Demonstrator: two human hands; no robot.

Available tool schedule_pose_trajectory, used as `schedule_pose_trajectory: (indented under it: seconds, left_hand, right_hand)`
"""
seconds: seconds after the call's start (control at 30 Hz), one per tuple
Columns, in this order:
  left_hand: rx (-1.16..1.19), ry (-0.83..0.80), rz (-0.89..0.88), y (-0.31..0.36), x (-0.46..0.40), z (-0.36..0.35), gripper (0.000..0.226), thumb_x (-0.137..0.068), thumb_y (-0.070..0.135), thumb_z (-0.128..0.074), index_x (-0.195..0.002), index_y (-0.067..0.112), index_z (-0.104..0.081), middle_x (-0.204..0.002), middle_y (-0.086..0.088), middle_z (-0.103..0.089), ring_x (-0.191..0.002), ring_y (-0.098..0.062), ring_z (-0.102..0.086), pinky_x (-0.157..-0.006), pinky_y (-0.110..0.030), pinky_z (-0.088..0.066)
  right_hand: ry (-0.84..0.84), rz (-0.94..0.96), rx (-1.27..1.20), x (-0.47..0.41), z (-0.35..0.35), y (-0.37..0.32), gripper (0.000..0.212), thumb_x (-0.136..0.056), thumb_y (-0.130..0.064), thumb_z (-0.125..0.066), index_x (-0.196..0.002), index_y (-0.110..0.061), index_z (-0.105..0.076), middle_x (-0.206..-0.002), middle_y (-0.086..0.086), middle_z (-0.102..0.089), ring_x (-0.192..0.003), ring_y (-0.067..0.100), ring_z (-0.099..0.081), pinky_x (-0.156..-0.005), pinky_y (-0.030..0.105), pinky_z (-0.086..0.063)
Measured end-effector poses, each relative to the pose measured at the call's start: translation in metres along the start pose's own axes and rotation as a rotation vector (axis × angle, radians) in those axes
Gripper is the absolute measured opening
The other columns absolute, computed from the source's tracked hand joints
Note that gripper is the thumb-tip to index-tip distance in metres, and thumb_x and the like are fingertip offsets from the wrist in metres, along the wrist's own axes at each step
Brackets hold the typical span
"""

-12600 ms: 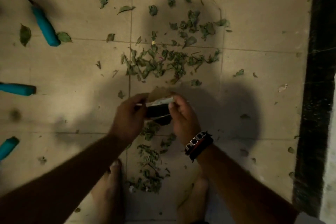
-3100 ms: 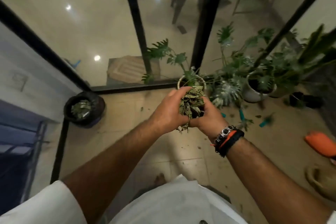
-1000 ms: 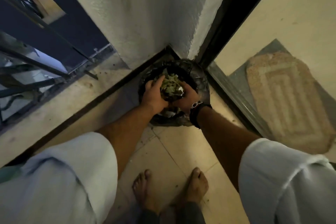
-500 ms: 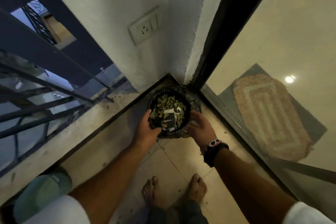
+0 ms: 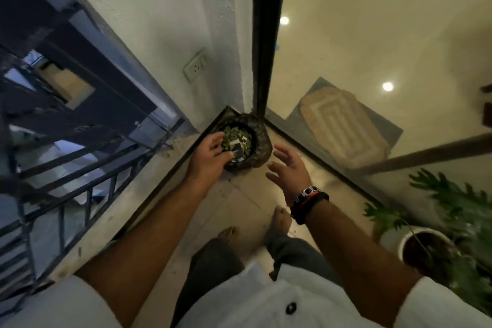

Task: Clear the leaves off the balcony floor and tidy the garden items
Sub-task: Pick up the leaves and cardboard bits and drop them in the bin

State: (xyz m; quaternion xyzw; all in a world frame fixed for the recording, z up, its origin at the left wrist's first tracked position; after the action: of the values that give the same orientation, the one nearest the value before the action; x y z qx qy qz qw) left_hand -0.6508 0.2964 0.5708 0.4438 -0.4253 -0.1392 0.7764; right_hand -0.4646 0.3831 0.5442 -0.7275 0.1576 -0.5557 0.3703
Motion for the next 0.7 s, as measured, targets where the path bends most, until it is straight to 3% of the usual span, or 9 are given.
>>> schedule_pose_trajectory:
  seconds: [0.1, 0.23, 0.3, 0.4, 0.53, 0.7]
  left_hand:
    - [-0.024, -0.093, -0.059, 0.023, 0.021, -0.014, 0.051, -0.088, 0.005, -0.066, -0.135, 0.023, -0.055, -0.129, 0.004, -0.056, -0.111, -0.01, -0.056, -0.096, -0.036, -0.052]
    - [-0.103, -0.245, -0.15, 0.043, 0.057, -0.033, 0.047, -0.087, 0.004, -0.068, -0.128, 0.024, -0.058, -0.129, 0.0, -0.059, -0.11, -0.011, -0.059, -0.098, -0.036, -0.052]
    - [-0.184, -0.348, -0.231, 0.05, 0.081, -0.043, 0.049, -0.087, 0.003, -0.068, -0.132, 0.019, -0.056, -0.129, -0.001, -0.058, -0.114, -0.014, -0.058, -0.095, -0.029, -0.052]
    - [-0.269, -0.476, -0.296, 0.047, 0.109, -0.055, 0.05, -0.088, 0.004, -0.068, -0.134, 0.017, -0.054, -0.129, -0.002, -0.056, -0.115, -0.013, -0.056, -0.088, -0.018, -0.049]
    - [-0.376, -0.602, -0.26, 0.023, 0.142, -0.083, 0.048, -0.09, 0.006, -0.066, -0.134, 0.022, -0.054, -0.133, 0.0, -0.056, -0.117, -0.016, -0.056, -0.099, -0.038, -0.05]
    - [-0.473, -0.764, -0.307, 0.001, 0.202, -0.135, 0.046, -0.089, 0.006, -0.066, -0.131, 0.021, -0.056, -0.131, -0.001, -0.058, -0.116, -0.018, -0.058, -0.1, -0.042, -0.05]
  right_hand:
    - [0.087, 0.053, -0.052, 0.034, 0.01, -0.003, 0.046, -0.087, 0.005, -0.056, -0.118, -0.028, -0.055, -0.114, -0.008, -0.054, -0.11, 0.025, -0.058, -0.095, 0.048, -0.052]
    - [0.234, 0.133, -0.165, 0.081, 0.034, 0.003, 0.045, -0.088, 0.005, -0.055, -0.112, -0.033, -0.057, -0.132, 0.001, -0.051, -0.114, 0.023, -0.057, -0.095, 0.045, -0.052]
    - [0.314, 0.153, -0.24, 0.11, 0.051, 0.016, 0.045, -0.089, 0.005, -0.054, -0.109, -0.035, -0.057, -0.134, 0.002, -0.051, -0.113, 0.022, -0.058, -0.096, 0.045, -0.052]
    - [0.439, 0.166, -0.36, 0.153, 0.077, 0.042, 0.046, -0.09, 0.006, -0.052, -0.122, -0.028, -0.055, -0.134, 0.002, -0.051, -0.114, 0.022, -0.057, -0.096, 0.045, -0.052]
    - [0.617, 0.173, -0.532, 0.224, 0.118, 0.094, 0.048, -0.091, 0.007, -0.051, -0.129, -0.023, -0.052, -0.133, 0.001, -0.05, -0.113, 0.021, -0.057, -0.096, 0.043, -0.052]
    - [0.836, 0.125, -0.689, 0.309, 0.162, 0.184, 0.048, -0.092, 0.007, -0.05, -0.13, -0.024, -0.053, -0.135, 0.002, -0.05, -0.113, 0.023, -0.057, -0.096, 0.044, -0.051]
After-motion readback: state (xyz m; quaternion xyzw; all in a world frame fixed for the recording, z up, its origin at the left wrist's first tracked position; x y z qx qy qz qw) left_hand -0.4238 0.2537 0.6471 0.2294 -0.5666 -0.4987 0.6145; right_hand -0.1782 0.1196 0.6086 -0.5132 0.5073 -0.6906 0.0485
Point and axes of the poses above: each hand's wrist, its own x-axis away from the middle knuckle, its own z-axis out of the back of the hand, y = z × x, the point moved 8 cm from there along -x, towards the middle knuckle
